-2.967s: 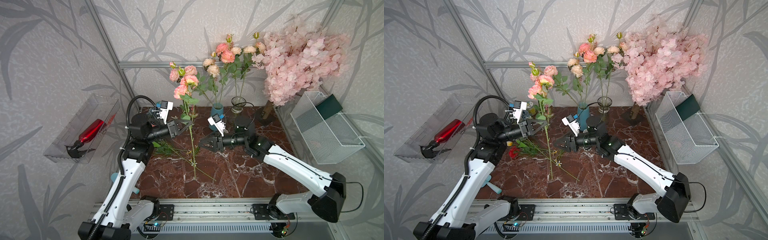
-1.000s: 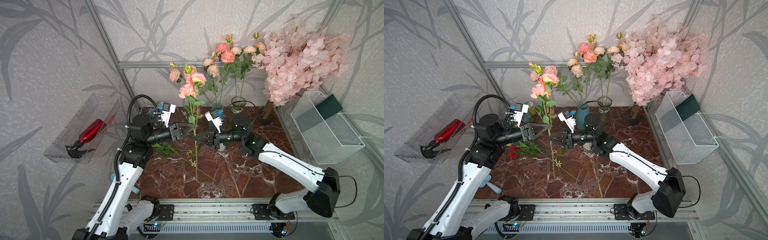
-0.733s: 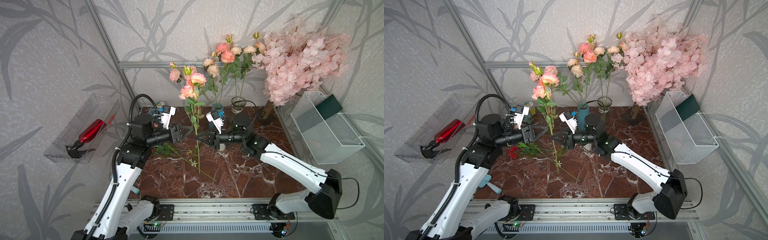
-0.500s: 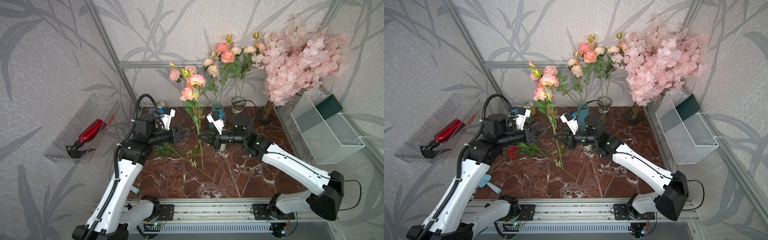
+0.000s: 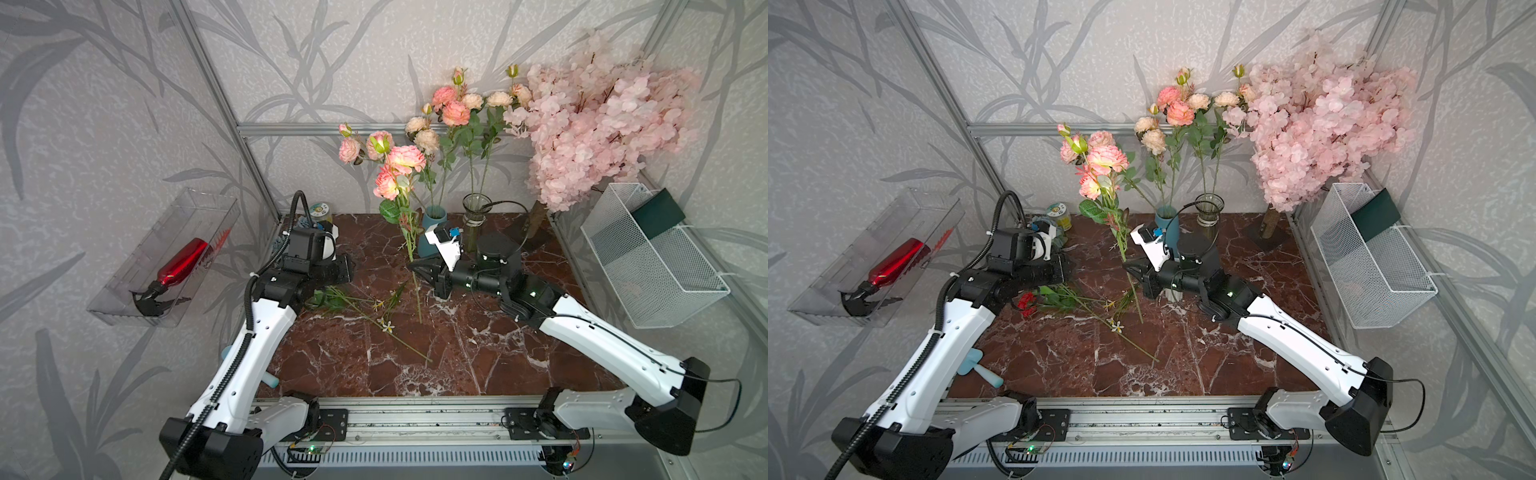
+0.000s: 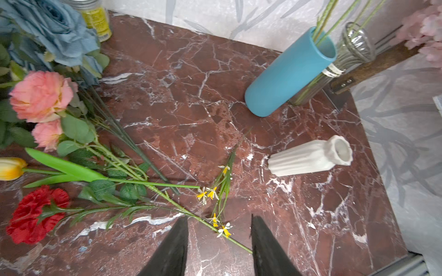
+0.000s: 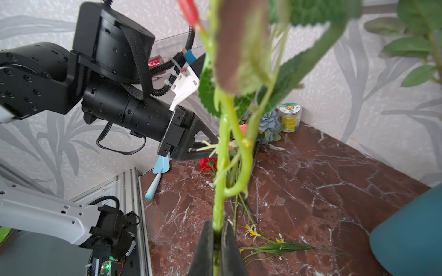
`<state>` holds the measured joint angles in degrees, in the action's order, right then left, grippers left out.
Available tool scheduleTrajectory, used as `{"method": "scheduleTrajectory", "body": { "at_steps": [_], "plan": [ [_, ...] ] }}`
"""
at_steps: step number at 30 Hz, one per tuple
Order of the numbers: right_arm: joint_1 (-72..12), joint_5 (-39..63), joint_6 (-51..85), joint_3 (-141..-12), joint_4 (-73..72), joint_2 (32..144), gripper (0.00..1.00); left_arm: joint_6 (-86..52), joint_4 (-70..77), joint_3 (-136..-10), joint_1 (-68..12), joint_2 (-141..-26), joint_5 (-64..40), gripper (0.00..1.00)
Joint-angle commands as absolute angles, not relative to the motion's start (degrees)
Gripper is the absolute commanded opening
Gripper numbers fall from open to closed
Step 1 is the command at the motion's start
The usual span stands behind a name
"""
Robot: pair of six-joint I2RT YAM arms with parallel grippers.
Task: Place the pink flowers into the vase
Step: Place the flower in the vase.
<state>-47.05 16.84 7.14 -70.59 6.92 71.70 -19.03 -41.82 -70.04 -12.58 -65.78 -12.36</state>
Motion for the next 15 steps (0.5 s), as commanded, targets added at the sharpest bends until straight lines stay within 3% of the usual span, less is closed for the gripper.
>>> {"method": "scheduleTrajectory", "body": {
  "at_steps": [1, 10, 15],
  "plan": [
    [-48.78, 8.58, 3.48, -68.79, 7.11, 68.55, 0.00, -18.69, -42.02, -70.37, -12.04, -65.79, -8.70, 0.44],
    [-54.67, -8.62, -3.27, -68.47, 6.42, 64.82, 0.00, -21.35, -37.94, -64.66, -9.02, -63.65, -8.79, 0.45],
    [-54.67, -11.78, -3.87, -68.09, 4.47, 63.51, 0.00, -21.86, -38.16, -64.69, -7.47, -64.12, -8.35, 0.45]
  ]
}}
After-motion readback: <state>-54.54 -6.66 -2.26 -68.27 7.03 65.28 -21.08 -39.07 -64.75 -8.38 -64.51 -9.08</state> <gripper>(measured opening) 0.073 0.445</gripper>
